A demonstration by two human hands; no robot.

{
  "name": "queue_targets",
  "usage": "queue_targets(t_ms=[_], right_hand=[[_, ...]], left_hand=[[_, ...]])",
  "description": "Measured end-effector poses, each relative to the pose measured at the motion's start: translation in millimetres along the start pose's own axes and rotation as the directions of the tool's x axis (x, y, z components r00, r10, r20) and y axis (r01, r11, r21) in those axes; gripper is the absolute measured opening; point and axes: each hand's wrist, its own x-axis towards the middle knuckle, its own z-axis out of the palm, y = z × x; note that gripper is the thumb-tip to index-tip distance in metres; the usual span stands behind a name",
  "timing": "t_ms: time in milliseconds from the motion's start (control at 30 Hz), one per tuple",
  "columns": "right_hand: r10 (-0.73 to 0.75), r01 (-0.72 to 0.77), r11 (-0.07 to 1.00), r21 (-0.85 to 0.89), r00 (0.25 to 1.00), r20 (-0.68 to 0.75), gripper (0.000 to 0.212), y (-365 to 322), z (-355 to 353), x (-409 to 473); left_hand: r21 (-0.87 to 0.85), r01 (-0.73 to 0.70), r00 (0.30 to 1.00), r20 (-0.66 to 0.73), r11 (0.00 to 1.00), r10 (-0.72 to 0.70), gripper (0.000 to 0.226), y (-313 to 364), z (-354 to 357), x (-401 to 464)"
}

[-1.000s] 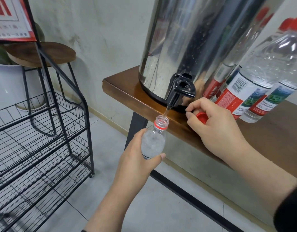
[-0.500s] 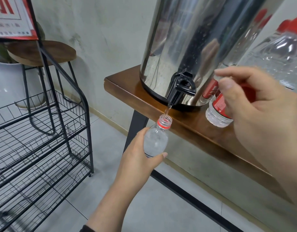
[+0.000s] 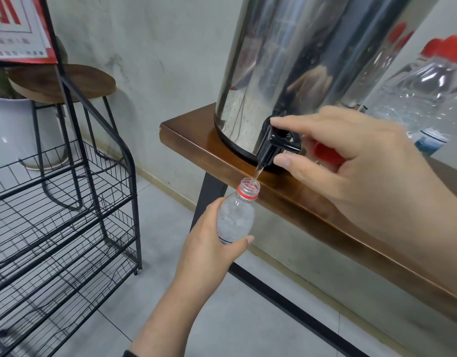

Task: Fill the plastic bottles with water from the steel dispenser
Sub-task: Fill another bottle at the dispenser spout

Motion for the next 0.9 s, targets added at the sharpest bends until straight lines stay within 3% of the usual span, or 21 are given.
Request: queue_targets(t_ms=[900], right_hand=[[-0.050,0.050,0.997,-0.050,0.999,-0.001,0.033,-4.9,0.4,10.7]], left_hand=[[-0.012,0.006,1.000,-0.019,1.000,-0.006,0.064,-3.3,-1.9,3.9]])
